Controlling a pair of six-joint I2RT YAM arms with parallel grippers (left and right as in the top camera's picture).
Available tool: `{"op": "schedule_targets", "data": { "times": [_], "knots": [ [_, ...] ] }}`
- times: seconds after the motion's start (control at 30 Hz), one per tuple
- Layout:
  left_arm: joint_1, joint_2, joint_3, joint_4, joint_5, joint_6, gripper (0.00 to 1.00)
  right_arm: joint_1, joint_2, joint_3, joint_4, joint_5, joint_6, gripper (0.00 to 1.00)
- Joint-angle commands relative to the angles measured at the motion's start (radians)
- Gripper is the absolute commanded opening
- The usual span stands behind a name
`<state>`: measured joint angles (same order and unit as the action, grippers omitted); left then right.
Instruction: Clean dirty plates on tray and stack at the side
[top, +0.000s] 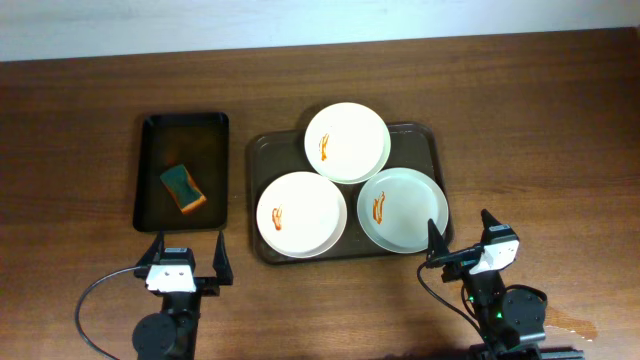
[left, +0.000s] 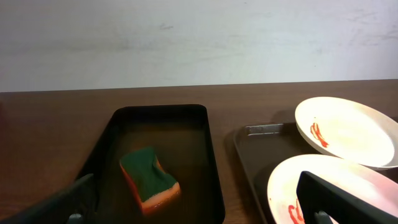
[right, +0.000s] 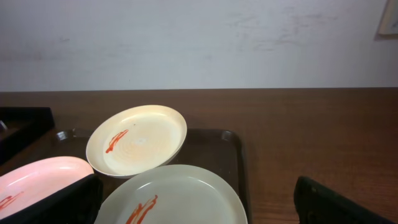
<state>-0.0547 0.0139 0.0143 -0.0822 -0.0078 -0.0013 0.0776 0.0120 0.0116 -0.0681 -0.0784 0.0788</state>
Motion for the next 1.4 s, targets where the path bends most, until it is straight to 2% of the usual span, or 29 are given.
{"op": "schedule_targets", "data": {
  "times": [0.0,1.0,1.03,1.1,1.2,1.23,1.3,1.33,1.37],
  "knots": [
    [0.005,-0.008,-0.005,-0.002,0.008,-0.010,1.00,0.007,-0.006,-0.006,-0.005,0.005,0.004,0.98],
    [0.005,-0.008,-0.005,-0.002,0.013,-0.013,1.00,0.007,-0.006,-0.006,-0.005,0.005,0.003,0.98],
    [0.002,-0.008,-0.004,0.004,0.084,-0.047,0.99,0.007,-0.006,-0.006,-0.005,0.005,0.004,0.98],
    [0.003,-0.008,-0.004,0.029,0.422,-0.180,1.00,0.007,-0.006,-0.006,-0.005,0.005,0.003,0.98],
    [0.003,-0.008,-0.004,0.130,0.703,-0.211,1.00,0.007,-0.006,-0.006,-0.005,0.005,0.003,0.98],
    [0.003,-0.008,-0.004,0.185,0.740,-0.211,0.99,0.007,-0.006,-0.006,-0.005,0.005,0.003,0.98],
    [0.004,-0.008,0.000,0.471,0.761,-0.211,1.00,0.007,-0.006,-0.006,-0.005,0.005,0.003,0.98],
    [0.005,-0.008,0.029,0.527,0.693,-0.210,1.00,0.007,-0.006,-0.006,-0.005,0.005,0.004,0.98],
    [0.005,-0.007,0.061,0.504,0.641,-0.201,1.00,0.007,-0.006,-0.006,-0.005,0.005,0.004,0.98]
  ]
}}
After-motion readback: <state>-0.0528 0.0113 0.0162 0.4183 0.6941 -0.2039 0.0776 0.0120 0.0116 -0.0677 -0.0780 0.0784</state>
